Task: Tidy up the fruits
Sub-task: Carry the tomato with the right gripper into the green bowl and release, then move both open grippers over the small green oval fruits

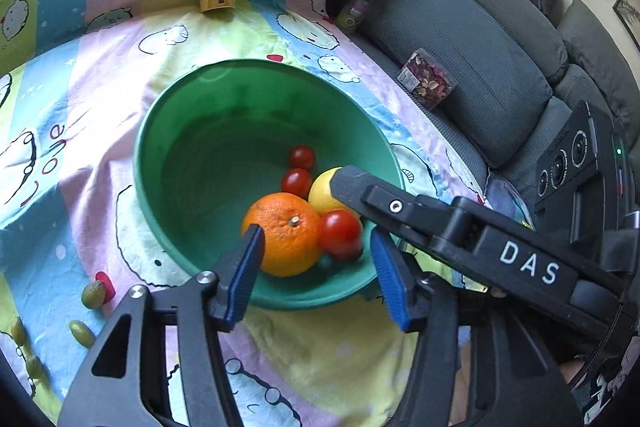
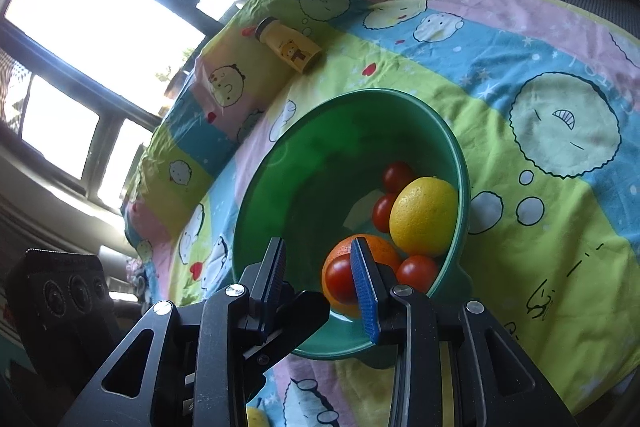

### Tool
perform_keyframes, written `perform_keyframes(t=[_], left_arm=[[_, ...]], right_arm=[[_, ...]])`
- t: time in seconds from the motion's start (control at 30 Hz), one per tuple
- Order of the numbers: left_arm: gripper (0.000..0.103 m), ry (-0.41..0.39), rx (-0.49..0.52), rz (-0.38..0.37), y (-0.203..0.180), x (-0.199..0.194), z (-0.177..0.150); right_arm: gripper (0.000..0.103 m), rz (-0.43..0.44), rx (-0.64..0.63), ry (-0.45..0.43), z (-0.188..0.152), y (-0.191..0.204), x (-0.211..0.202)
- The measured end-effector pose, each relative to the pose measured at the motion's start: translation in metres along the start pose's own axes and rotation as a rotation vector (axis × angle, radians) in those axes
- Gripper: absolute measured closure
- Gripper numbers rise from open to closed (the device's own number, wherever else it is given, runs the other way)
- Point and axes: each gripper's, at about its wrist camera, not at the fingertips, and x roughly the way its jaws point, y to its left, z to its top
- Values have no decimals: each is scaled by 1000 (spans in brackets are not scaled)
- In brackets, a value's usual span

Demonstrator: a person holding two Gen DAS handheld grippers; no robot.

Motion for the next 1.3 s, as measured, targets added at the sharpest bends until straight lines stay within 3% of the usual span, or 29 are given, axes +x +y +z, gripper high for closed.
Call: perform_keyframes(t=[0.1,0.27,0.43,0.53,0.6,0.67,0.77,1.03,1.17,1.2,1.3], left_arm=[[28,-45,-40,40,13,-19,-7],[20,-131,-142,137,47,-65,-25],[13,-243,-256,271,89,-114,-57],[10,-298,-331,276,115,-136,-80],[2,-335,-382,297,132,-147,-94],[2,-360,-433,373,146,-153,-105],[2,-343,-446,429,161,-154,-112],[4,-237,-509,391,182,-139,-120],[9,-185,-488,431,180,-131,-120],[14,-178,-488,434,180,-131,-121],[24,-172,-502,428,183,-129,-122]], right_arm=[[59,-56,-56,-29,-3,10,-3],[46,-14,-127,-28,-11,27,-2],[43,-10,-189,-43,-22,48,-1],[29,13,-214,-25,-30,59,3],[29,29,-240,-11,-35,68,7],[27,13,-275,-11,-42,79,9],[24,-29,-342,10,-55,96,19],[24,-1,-479,196,-92,136,59],[24,-2,-477,259,-103,144,83],[26,-2,-465,282,-104,144,89],[45,-15,-454,348,-108,143,107]])
